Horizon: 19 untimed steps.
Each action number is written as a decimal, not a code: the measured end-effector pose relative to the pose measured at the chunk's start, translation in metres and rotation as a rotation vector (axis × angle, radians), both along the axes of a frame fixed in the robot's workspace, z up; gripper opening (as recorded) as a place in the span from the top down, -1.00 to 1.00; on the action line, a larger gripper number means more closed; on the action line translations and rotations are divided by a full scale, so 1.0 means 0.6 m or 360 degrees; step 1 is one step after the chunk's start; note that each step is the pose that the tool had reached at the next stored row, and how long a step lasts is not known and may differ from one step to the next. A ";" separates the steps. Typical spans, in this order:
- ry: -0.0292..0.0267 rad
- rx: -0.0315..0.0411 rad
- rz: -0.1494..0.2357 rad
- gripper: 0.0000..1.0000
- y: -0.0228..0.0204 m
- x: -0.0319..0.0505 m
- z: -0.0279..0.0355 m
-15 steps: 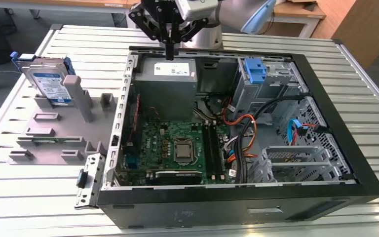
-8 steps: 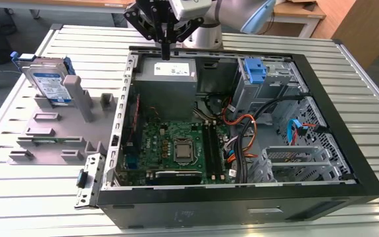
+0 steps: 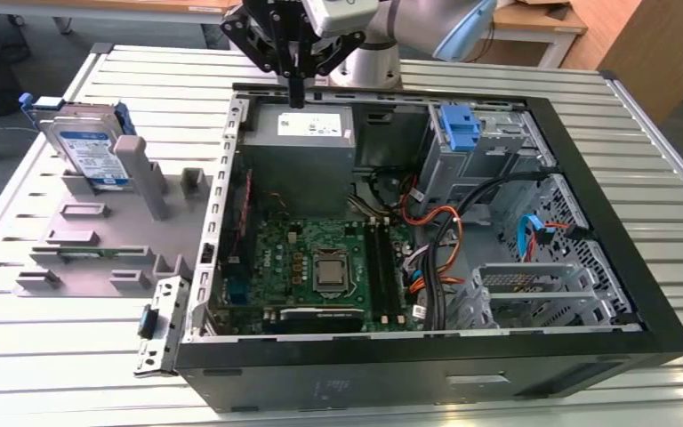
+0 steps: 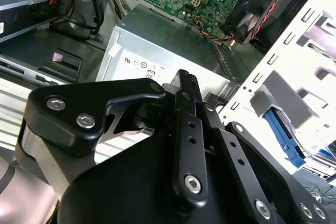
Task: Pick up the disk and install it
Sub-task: 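Reach for the disk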
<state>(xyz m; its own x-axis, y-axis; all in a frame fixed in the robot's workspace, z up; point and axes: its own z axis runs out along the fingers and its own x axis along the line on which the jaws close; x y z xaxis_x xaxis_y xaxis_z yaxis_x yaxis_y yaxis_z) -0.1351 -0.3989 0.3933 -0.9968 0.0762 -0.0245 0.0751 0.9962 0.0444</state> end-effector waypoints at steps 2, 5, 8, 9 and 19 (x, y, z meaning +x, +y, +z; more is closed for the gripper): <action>-0.00001 0.0000 0.0000 0.79 -0.0001 -0.001 0.000; 0.00000 0.0000 0.0000 0.79 0.0000 -0.005 0.000; 0.00000 0.0000 0.0000 0.79 0.0000 -0.011 0.000; 0.00000 0.0000 0.0000 0.79 0.0000 -0.013 0.000; -0.00001 0.0000 0.0000 0.79 0.0000 -0.036 0.000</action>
<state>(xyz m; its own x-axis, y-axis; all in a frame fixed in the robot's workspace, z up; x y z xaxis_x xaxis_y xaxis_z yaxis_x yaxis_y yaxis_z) -0.1568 -0.3989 0.3930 -0.9968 0.0762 -0.0245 0.0751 0.9962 0.0444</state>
